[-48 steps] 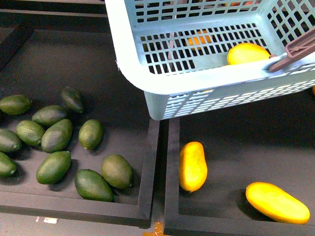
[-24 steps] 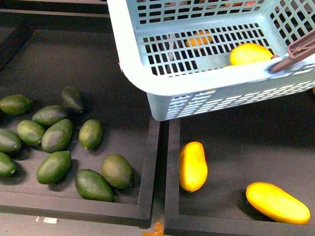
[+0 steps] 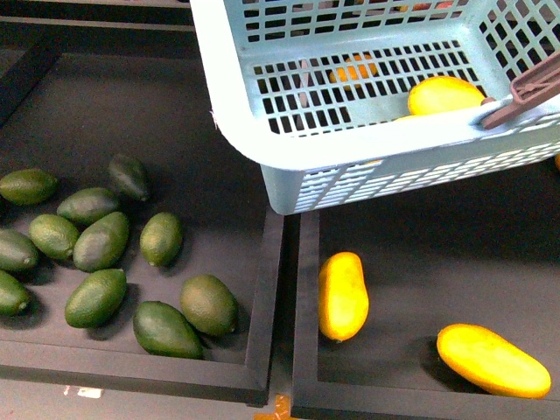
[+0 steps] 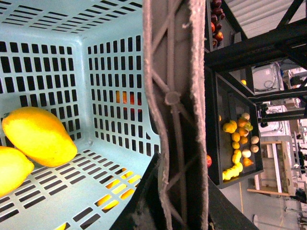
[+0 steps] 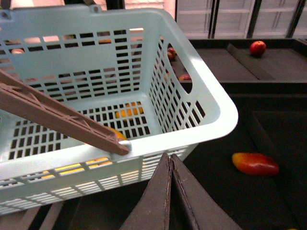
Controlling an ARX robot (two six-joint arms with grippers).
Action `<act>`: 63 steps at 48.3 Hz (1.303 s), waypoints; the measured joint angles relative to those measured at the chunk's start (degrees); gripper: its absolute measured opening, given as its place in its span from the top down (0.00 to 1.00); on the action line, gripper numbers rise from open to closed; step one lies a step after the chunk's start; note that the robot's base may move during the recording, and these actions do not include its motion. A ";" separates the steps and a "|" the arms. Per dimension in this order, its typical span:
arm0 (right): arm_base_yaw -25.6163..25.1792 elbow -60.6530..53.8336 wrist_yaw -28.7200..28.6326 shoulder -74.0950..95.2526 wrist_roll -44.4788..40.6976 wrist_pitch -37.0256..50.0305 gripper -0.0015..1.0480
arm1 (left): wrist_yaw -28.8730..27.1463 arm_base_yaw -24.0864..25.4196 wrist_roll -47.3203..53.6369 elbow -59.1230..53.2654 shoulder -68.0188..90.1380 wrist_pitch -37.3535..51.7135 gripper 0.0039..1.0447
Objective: Pick lemon and mango into basket
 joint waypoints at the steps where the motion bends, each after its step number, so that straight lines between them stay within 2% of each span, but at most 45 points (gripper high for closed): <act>1: 0.00 0.00 -0.04 -0.44 -0.02 -0.46 0.98 | 0.00 0.00 0.02 0.00 0.00 0.00 0.94; 17: 0.00 -0.02 -0.13 -12.59 -0.02 -11.80 0.98 | 0.07 0.00 -0.09 0.00 0.00 0.00 0.94; 46: 0.00 -0.02 -0.13 -23.65 -0.02 -22.82 0.98 | 0.04 0.00 -0.11 0.00 0.00 0.00 0.94; 51: 0.00 0.00 0.00 -30.95 -0.04 -31.80 0.98 | 0.09 0.00 -0.13 0.00 0.00 0.00 0.94; 60: 0.00 0.00 -0.04 -33.20 -0.02 -32.72 0.98 | -0.07 -0.02 -0.07 0.00 0.00 0.00 0.94; 63: 0.00 0.00 -0.04 -33.29 -0.11 -32.76 0.88 | -0.02 0.00 -0.24 0.00 0.00 0.00 0.94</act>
